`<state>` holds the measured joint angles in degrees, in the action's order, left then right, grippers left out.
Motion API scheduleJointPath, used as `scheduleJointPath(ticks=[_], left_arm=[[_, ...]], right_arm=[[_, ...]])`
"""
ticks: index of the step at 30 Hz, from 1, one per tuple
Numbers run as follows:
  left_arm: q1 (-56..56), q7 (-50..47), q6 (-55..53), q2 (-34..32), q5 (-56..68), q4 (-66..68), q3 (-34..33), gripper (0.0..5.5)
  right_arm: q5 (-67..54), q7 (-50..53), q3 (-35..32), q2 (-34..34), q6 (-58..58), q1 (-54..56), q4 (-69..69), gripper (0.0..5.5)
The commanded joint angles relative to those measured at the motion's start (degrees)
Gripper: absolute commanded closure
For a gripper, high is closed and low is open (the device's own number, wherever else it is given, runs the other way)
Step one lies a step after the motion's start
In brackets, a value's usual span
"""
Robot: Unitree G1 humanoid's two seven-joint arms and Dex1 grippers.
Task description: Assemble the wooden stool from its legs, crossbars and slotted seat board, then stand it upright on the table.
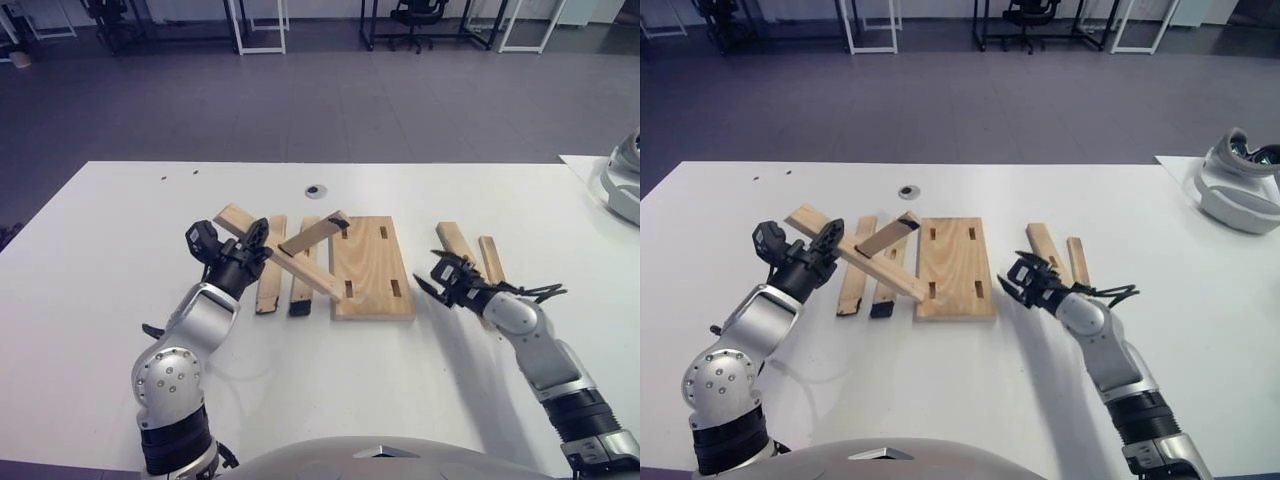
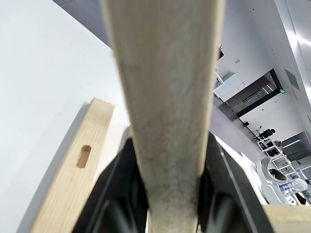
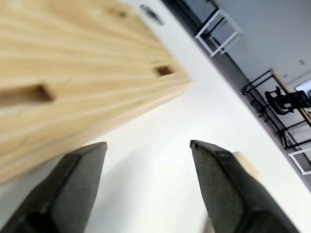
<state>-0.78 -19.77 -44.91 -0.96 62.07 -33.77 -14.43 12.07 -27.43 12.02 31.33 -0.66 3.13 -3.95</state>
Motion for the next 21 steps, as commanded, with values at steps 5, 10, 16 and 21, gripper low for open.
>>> scheduleJointPath(ticks=[5, 10, 16, 21], left_arm=[[-0.92, -1.03, 3.93, 0.56, -5.28, 3.54, 1.71, 4.48], [-1.06, 0.50, 4.54, -2.94, -12.64, 4.63, 4.78, 4.48], [0.09, 4.40, 0.63, -11.01, -21.24, 2.45, 13.34, 4.48], [0.49, 9.88, 0.71, -17.47, -30.50, 4.25, 22.31, 4.48]], right_arm=[[3.12, -3.59, 4.95, 0.78, 2.73, -0.56, -1.78, 2.31], [3.41, -4.79, 6.62, 1.32, 5.37, -0.14, -1.06, 2.31], [-1.69, -7.64, 6.47, 0.43, 9.10, -1.20, 2.98, 2.31], [-1.56, -6.64, 3.31, 1.45, 8.79, -0.15, 1.71, 2.31]])
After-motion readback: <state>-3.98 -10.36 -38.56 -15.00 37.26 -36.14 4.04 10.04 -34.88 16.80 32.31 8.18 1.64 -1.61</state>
